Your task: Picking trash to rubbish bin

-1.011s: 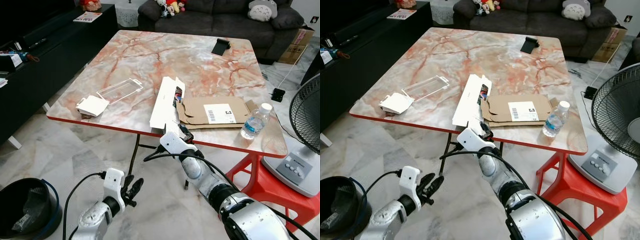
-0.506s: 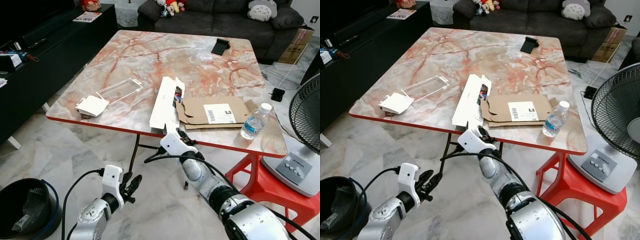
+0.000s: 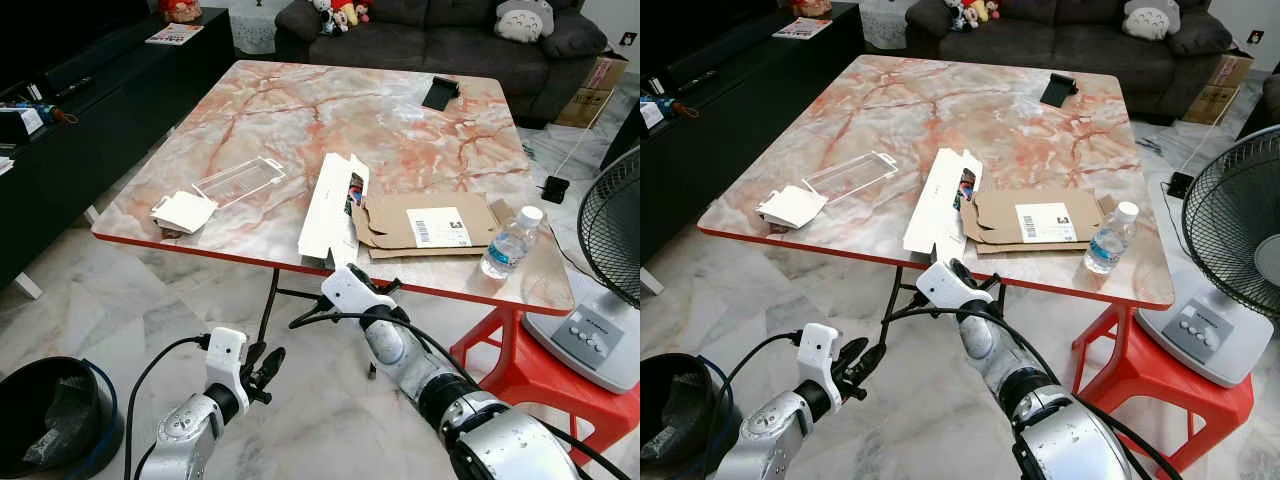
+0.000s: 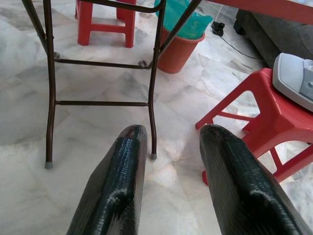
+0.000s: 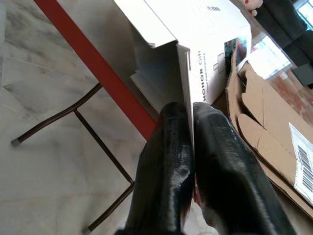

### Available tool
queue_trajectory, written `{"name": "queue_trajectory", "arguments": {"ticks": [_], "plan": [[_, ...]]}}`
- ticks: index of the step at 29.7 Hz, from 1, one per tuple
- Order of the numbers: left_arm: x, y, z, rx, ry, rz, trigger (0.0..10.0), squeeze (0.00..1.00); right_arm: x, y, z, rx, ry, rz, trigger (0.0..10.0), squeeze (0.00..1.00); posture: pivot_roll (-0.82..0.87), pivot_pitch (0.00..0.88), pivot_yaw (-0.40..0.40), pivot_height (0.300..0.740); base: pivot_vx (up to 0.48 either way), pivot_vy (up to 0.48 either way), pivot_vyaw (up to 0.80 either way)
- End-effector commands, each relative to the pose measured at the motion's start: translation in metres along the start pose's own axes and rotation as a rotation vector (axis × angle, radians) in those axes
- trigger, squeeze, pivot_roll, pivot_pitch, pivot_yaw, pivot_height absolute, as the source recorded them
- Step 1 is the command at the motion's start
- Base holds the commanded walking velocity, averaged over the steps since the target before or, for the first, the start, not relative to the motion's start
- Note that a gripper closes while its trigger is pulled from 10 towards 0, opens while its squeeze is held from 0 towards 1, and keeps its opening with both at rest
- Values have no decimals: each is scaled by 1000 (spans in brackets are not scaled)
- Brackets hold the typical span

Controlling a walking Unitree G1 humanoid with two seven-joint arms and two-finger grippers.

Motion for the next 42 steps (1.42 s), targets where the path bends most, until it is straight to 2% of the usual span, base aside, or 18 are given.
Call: {"name": "queue_trajectory", "arguments": {"ticks": [1, 9, 13, 15, 16, 18, 19, 20, 21, 22, 25, 28, 32, 35, 37, 38, 39, 42], "plan": [[-2, 1, 0, 4, 12, 7, 10000, 0, -3, 5, 2, 16, 14, -20, 0, 0, 215, 83, 8, 740, 0, 0, 0], [-4, 0, -1, 1, 16, 11, 10000, 0, 2, 8, 2, 31, -8, -58, 0, 0, 213, 84, 5, 740, 0, 0, 0], [-6, 1, -1, 4, 21, 14, 10000, 0, 24, 14, 1, 73, -88, -162, 0, 0, 209, 81, 7, 740, 0, 0, 0], [-6, 1, -2, 4, 22, 14, 10000, 0, 28, 15, 1, 80, -104, -166, 0, 0, 204, 79, 7, 740, 0, 0, 0], [-9, 1, -2, 6, 28, 15, 10000, 0, 41, 19, 2, 109, -154, -197, 0, 0, 200, 76, 7, 740, 0, 0, 0], [-10, 2, -4, 7, 31, 16, 10000, 0, 48, 20, 2, 115, -178, -211, 353, 0, 197, 72, 6, 740, 0, 0, 0], [-11, 1, -5, 7, 33, 19, 10000, 0, 54, 20, 2, 120, -195, -253, 10000, 0, 194, 66, 4, 740, 0, 0, 0], [-12, 1, -6, 7, 34, 20, 10000, 0, 58, 19, 1, 123, -209, -293, 10000, 0, 194, 66, 4, 740, 0, 0, 0], [-12, 1, -6, 7, 34, 20, 10000, 0, 58, 19, 1, 123, -209, -293, 10000, 0, 194, 66, 4, 740, 0, 0, 0], [-12, 0, -7, 8, 35, 22, 10000, 0, 63, 17, 1, 123, -224, -343, 10000, 0, 193, 63, 2, 740, 0, 0, 0], [-13, 0, -7, 8, 36, 22, 10000, 0, 64, 16, 1, 124, -228, -354, 10000, 0, 193, 63, 2, 740, 0, 0, 0], [-14, 5, -11, 30, 40, 20, 10000, 0, 62, 3, -2, 100, -235, -466, 10000, 0, 163, 44, -6, 740, 0, 0, 0], [-17, 13, -13, 64, 44, 21, 10000, 0, 36, -5, 2, 60, -199, -536, 10000, 0, 143, 32, -12, 740, 0, 0, 0], [-18, 14, -13, 69, 46, 22, 10000, 0, 31, -6, 4, 54, -192, -548, 10000, 0, 143, 32, -12, 740, 0, 0, 0], [-19, 18, -14, 88, 42, 27, 10000, 0, 16, -10, 7, 28, -172, -624, 10000, 0, 126, 23, -13, 740, 0, 0, 0], [-19, 22, -14, 103, 38, 29, 10000, 0, 2, -19, 11, -17, -161, -742, 10000, 0, 113, 16, -13, 740, 0, 0, 0], [-19, 22, -14, 103, 38, 29, 10000, 0, 2, -19, 11, -17, -161, -742, 10000, 0, 113, 16, -13, 740, 0, 0, 0], [-20, 26, -16, 122, 42, 20, 10000, 0, -12, -29, 14, -62, -150, -846, 10000, 0, 102, 7, -14, 740, 0, 0, 0]]}}
Point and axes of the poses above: a point about 5 cm out from each wrist's last joint towards the gripper, its own z axis pointing back from the gripper into the wrist, its own x axis along the axis of the wrist's last joint, y = z × x, the point moved 6 cm from there along -z, pointing out of the wrist towards the gripper, and after that the axes turned 11 degrees about z, right-handed, at the moved point
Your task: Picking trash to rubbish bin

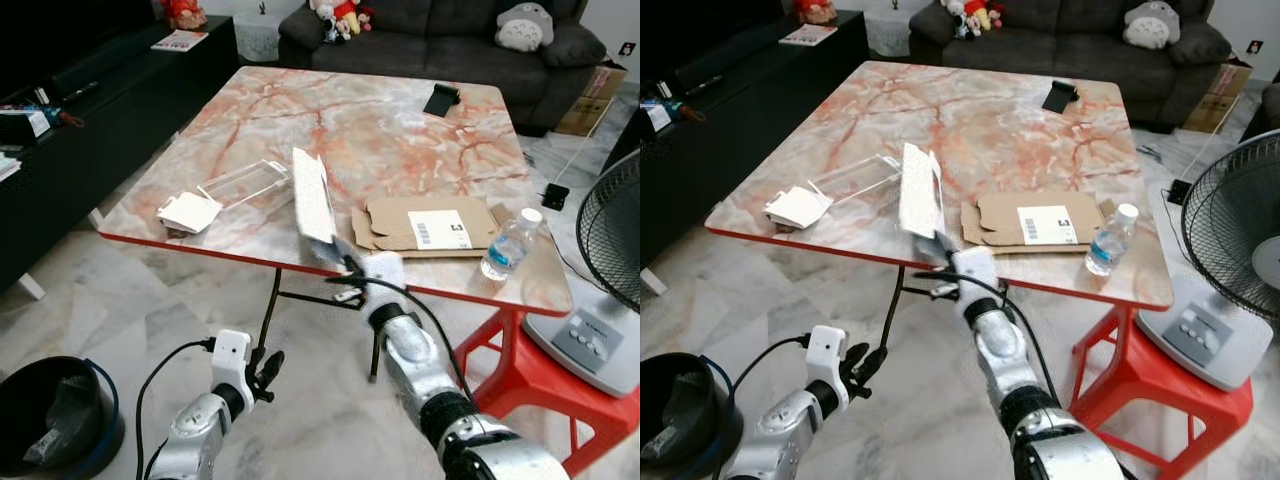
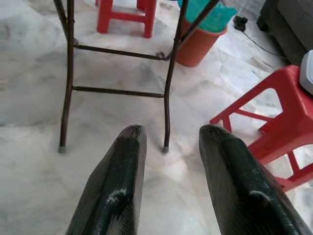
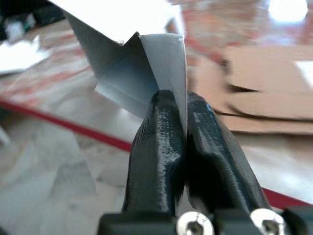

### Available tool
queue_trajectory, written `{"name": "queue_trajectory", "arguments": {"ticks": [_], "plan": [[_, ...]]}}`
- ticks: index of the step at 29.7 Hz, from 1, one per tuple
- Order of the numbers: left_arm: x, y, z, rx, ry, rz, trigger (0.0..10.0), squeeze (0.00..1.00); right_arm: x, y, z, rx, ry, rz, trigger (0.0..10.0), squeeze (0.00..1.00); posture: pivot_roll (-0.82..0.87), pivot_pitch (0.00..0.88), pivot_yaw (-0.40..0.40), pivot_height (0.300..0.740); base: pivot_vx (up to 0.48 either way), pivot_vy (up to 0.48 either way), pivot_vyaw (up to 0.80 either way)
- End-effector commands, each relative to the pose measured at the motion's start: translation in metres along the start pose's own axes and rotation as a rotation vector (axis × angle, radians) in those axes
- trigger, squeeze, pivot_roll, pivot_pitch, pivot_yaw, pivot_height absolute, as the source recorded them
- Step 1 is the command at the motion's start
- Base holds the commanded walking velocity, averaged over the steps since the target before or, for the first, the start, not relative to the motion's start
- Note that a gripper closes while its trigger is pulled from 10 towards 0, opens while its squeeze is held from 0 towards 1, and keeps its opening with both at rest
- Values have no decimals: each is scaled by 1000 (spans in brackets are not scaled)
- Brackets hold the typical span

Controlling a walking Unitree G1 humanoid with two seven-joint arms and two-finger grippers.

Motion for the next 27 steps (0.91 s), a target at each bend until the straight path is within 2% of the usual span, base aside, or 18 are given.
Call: {"name": "queue_trajectory", "arguments": {"ticks": [1, 5, 11, 16, 22, 26, 27], "plan": [[-2, 5, -1, 24, 6, -13, 10000, 0, 0, -9, 1, -30, -3, -55, 10000, 0, 99, 5, -15, 740, 0, 0, 0], [-1, 11, -2, 59, -3, -11, 10000, 0, -7, -10, 7, -22, 7, -31, 10000, 0, 93, 0, -16, 740, 0, 0, 0], [-4, 21, -1, 112, -1, -8, 10000, 0, -7, -3, 10, 23, -16, -64, 10000, 0, 85, 0, -19, 740, 0, 0, 0], [-10, 30, 1, 155, 6, 14, 10000, 0, 1, 5, 8, 45, -50, -76, 10000, 0, 85, 0, -20, 740, 0, 0, 0], [-10, 37, 3, 185, 1, 13, 10000, 0, 23, 13, 3, 101, -138, -94, 10000, 0, 84, 0, -19, 740, 0, 0, 0], [-10, 38, 3, 186, -1, 12, 10000, 0, 31, 11, 2, 107, -175, -121, 10000, 0, 82, 0, -19, 740, 0, 0, 0], [-9, 37, 2, 186, -3, 12, 10000, 0, 38, 6, 1, 92, -200, -155, 10000, 0, 82, 0, -19, 740, 0, 0, 0]]}}
Point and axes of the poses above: a point about 5 cm out from each wrist's last joint towards the gripper, its own z axis pointing back from the gripper into the wrist, its own x axis along the axis of the wrist's last joint, y = z × x, the point moved 6 cm from there along -z, pointing out of the wrist towards the gripper, and after that the axes turned 11 degrees about z, right-handed, at the moved point
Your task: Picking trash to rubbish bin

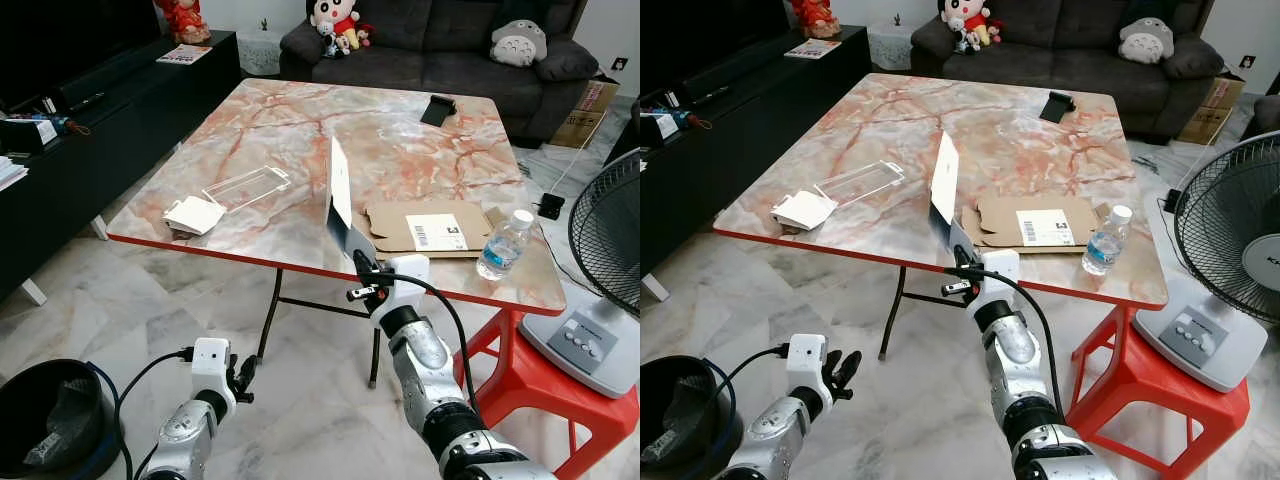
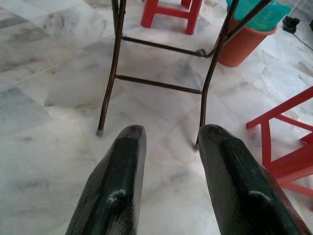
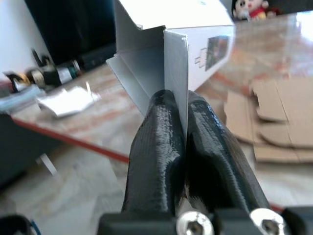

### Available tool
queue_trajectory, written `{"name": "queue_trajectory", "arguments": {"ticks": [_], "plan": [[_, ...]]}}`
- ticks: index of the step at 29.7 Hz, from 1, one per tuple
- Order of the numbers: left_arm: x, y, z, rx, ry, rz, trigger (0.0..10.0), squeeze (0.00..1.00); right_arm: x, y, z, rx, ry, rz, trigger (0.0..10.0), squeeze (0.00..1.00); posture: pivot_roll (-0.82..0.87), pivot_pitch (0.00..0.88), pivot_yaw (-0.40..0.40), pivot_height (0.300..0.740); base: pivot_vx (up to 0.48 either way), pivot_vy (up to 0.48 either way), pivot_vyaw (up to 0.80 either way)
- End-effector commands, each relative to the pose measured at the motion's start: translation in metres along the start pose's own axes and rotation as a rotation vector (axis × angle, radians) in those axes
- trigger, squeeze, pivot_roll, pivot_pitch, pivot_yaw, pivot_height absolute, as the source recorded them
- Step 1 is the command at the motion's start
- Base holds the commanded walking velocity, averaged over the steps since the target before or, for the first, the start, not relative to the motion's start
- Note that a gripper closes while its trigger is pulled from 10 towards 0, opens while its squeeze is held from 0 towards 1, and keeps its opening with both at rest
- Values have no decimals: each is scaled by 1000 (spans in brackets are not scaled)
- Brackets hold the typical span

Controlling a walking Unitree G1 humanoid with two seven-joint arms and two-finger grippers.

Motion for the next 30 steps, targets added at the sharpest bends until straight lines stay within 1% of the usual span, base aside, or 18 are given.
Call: {"name": "queue_trajectory", "arguments": {"ticks": [1, 2, 4, 6, 8, 11, 12, 13, 15, 18, 23, 26, 30], "plan": [[4, 0, -2, 2, -11, -13, 10000, 0, 17, -7, -5, -24, -64, -42, 10000, 0, 76, 0, -20, 740, 0, 0, 0], [4, -1, -3, 2, -11, -13, 10000, 0, 20, -9, -6, -30, -75, -54, 10000, 0, 76, 0, -20, 740, 0, 0, 0], [5, -2, -4, -1, -14, -13, 10000, 0, 32, -17, -10, -41, -118, -106, 10000, 0, 72, 0, -20, 740, 0, 0, 0], [6, -4, -5, -5, -17, -14, 10000, 0, 43, -19, -12, -21, -157, -146, 10000, 0, 72, 0, -20, 740, 0, 0, 0], [6, -4, -5, -6, -18, -14, 10000, 0, 45, -18, -12, -12, -165, -154, 10000, 0, 72, 0, -20, 740, 0, 0, 0], [8, -5, -6, -9, -19, -15, 10000, 0, 54, -8, -12, 93, -201, -229, 10000, 0, 66, 0, -19, 740, 0, 0, 0], [8, -5, -7, -11, -19, -16, 10000, 0, 58, 1, -8, 173, -224, -291, 10000, 0, 66, 0, -19, 740, 0, 0, 0], [8, -5, -7, -13, -20, -16, 10000, 0, 64, 12, -1, 283, -251, -378, 10000, 0, 66, 0, -19, 740, 0, 0, 0], [9, -5, -7, -15, -22, -17, 10000, 0, 66, 19, 8, 367, -262, -445, 10000, 0, 66, 0, -19, 740, 0, 0, 0], [9, -6, -7, -16, -23, -17, 10000, 0, 67, 20, 10, 386, -264, -459, 10000, 0, 66, 0, -19, 740, 0, 0, 0], [12, -9, -9, -30, -31, -18, 10000, 0, 73, 30, 37, 555, -275, -528, 10000, 0, 56, 0, -18, 740, 0, 0, 0], [12, -10, -9, -37, -31, -20, 10000, 0, 74, 31, 42, 578, -268, -541, 10000, 0, 53, 0, -17, 740, 0, 0, 0], [13, -11, -10, -45, -30, -22, 10000, 0, 76, 37, 50, 617, -261, -567, 10000, 0, 55, 0, -19, 740, 0, 0, 0]]}}
Point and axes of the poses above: a point about 5 cm out from each wrist's last joint towards the gripper, its own z axis pointing back from the gripper into the wrist, its own x axis along the axis of the wrist's last joint, y = z × x, the point moved 6 cm from there along -z, pointing out of the wrist towards the gripper, and after that the axes turned 11 degrees about z, right-handed, at the moved point
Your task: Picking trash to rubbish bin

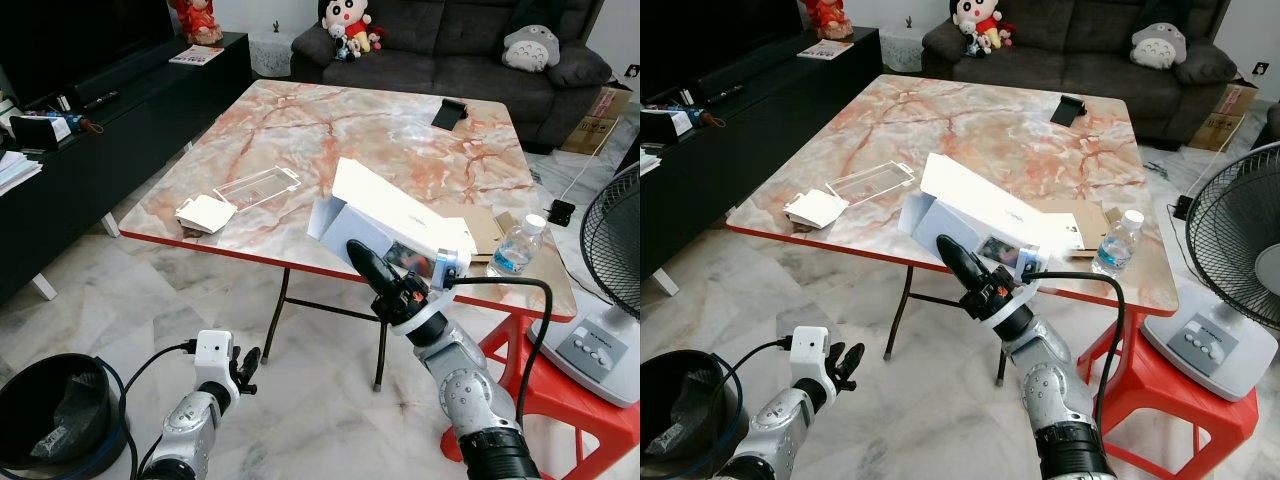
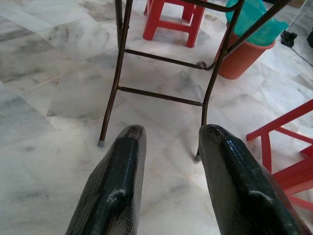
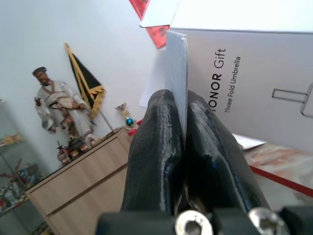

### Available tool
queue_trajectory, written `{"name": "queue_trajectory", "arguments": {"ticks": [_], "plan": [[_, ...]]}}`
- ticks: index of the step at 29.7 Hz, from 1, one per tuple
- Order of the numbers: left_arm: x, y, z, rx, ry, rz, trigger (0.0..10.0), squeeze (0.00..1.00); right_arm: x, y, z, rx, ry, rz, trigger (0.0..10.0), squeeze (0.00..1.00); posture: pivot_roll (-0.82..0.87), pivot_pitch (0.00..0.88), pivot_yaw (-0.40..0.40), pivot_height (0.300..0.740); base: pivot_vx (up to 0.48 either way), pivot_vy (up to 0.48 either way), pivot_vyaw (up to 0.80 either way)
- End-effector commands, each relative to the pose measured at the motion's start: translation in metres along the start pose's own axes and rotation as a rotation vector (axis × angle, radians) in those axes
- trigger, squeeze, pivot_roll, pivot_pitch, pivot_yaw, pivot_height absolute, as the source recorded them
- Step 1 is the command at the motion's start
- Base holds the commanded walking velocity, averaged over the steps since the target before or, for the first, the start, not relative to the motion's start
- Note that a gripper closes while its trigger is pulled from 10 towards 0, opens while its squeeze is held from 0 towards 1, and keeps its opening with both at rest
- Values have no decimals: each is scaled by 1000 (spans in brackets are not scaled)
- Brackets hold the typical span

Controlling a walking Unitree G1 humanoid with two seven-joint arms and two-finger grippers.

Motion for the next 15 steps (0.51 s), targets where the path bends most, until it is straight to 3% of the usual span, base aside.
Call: {"name": "queue_trajectory", "arguments": {"ticks": [1, 9, 15], "plan": [[1, -3, -2, -20, 4, -17, 10000, 0, 2, 9, -1, 40, 1, -14, 10000, 0, 55, 0, -19, 740, 0, 0, 0], [-1, -5, -1, -32, 12, -16, 10000, 0, -15, 16, 25, 42, 82, -71, 10000, 0, 53, 0, -17, 740, 0, 0, 0], [0, -6, -2, -44, 14, -18, 10000, 0, -26, 23, 58, 46, 161, -96, 10000, 0, 43, 0, -14, 740, 0, 0, 0]]}}
Point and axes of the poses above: a point about 5 cm out from each wrist's last joint towards the gripper, its own z axis pointing back from the gripper into the wrist, its own x axis along the axis of the wrist's last joint, y = z × x, the point moved 6 cm from there along -z, pointing out of the wrist towards the gripper, and after that the axes turned 11 degrees about z, right-handed, at the moved point
